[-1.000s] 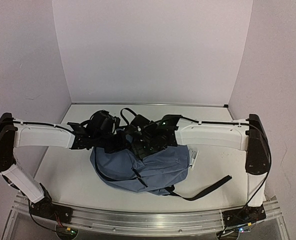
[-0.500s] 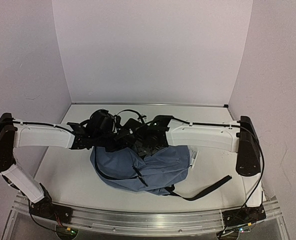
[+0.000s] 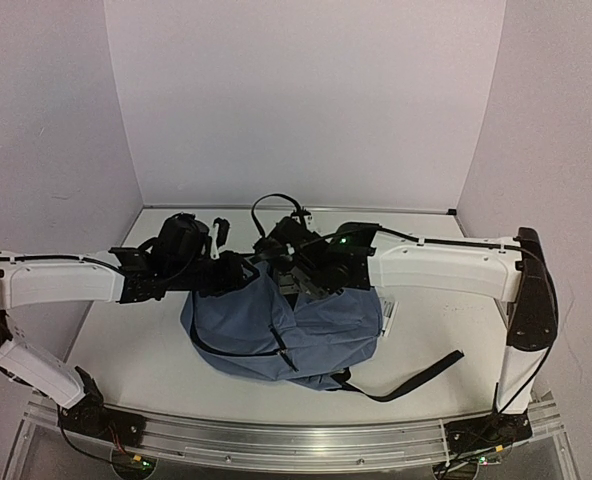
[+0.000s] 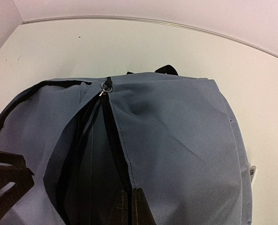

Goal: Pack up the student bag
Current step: Unzip the student bag at the center of the board.

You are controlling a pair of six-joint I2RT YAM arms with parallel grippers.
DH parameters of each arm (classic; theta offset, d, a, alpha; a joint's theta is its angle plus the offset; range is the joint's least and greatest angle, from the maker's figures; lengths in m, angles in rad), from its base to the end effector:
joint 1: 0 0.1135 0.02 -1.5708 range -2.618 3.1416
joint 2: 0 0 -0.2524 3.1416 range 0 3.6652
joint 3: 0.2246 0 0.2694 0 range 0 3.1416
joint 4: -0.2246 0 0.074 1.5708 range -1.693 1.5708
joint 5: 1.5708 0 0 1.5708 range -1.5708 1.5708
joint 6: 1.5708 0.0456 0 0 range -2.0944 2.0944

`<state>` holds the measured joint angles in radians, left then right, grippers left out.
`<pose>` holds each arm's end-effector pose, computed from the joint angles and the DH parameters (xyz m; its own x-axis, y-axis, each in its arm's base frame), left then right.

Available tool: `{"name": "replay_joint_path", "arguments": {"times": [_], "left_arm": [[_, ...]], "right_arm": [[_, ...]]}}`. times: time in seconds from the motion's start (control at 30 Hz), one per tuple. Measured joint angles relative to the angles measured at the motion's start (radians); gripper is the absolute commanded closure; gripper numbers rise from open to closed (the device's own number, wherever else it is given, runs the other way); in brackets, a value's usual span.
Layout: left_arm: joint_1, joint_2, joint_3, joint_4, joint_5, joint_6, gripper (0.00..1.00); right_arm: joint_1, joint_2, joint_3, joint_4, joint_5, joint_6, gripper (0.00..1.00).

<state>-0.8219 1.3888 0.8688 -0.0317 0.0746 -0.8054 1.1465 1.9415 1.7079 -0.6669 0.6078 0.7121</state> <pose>0.2248 -0.2468 0.2207 -0.8051 -0.1901 -0.5619 0.2787 0.7150 -0.6412 0.2090 0.3994 0.2590 -0.6376 -0.1085 -0.7627 -0.2450 0.9672 0.0672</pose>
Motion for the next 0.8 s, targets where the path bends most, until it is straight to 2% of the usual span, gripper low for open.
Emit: {"name": "replay_joint_path", "arguments": {"times": [0.07, 0.23, 0.53, 0.8], "left_arm": [[0.000, 0.004, 0.000, 0.006, 0.003, 0.004, 0.83], [0.000, 0.048, 0.005, 0.041, 0.037, 0.018, 0.89], [0.000, 0.200, 0.053, 0.199, 0.160, 0.019, 0.93], [0.000, 0.313, 0.066, 0.312, 0.211, -0.008, 0.95]], "right_arm": [[-0.002, 0.000, -0.005, 0.013, -0.004, 0.004, 1.00], [-0.003, -0.001, -0.005, 0.031, -0.014, 0.009, 1.00], [-0.005, -0.004, -0.019, 0.055, -0.021, 0.017, 1.00], [-0.008, -0.005, -0.027, 0.069, -0.022, 0.025, 1.00]]}}
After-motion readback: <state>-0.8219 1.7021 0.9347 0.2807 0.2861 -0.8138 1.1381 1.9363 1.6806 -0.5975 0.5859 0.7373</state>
